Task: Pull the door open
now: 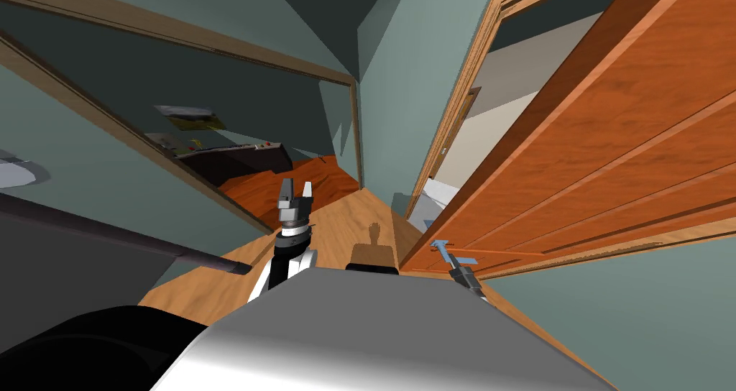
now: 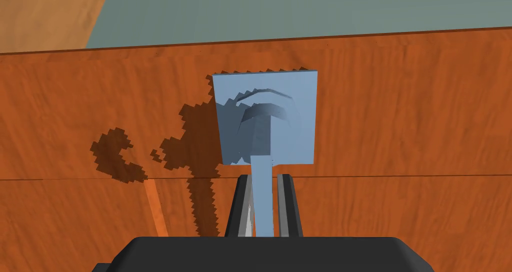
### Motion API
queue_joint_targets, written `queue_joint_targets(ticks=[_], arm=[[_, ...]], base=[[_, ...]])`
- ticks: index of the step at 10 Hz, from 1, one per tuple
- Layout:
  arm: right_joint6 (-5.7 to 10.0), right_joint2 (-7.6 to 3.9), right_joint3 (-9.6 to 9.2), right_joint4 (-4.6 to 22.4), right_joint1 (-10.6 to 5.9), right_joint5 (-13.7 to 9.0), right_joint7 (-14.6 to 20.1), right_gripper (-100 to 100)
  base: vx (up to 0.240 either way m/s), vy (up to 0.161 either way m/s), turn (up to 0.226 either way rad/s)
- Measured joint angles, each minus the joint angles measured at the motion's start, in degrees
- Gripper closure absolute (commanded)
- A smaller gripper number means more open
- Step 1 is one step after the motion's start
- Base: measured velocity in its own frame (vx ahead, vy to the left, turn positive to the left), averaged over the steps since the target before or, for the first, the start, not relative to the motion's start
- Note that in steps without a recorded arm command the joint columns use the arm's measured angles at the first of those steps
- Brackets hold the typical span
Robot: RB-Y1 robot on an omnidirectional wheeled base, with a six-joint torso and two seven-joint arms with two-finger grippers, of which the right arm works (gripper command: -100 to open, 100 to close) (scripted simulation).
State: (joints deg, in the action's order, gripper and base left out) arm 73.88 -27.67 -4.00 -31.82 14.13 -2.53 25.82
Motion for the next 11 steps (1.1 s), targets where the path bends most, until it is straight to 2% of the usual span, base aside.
queue_joint_targets(ticks=[8, 10, 11], arm=[[1.76, -0.45, -0.47, 2.86, -1.27, 0.29, 0.51, 100], [1.66, -0.43, -0.56, 2.7, -1.18, 0.35, 0.52, 100], [0.77, -0.36, -0.29, 2.01, -1.46, 0.63, 0.54, 100]], base=[[-0.196, -0.058, 0.139], [-0.11, -0.022, 0.054], [-0.184, -0.058, 0.082]])
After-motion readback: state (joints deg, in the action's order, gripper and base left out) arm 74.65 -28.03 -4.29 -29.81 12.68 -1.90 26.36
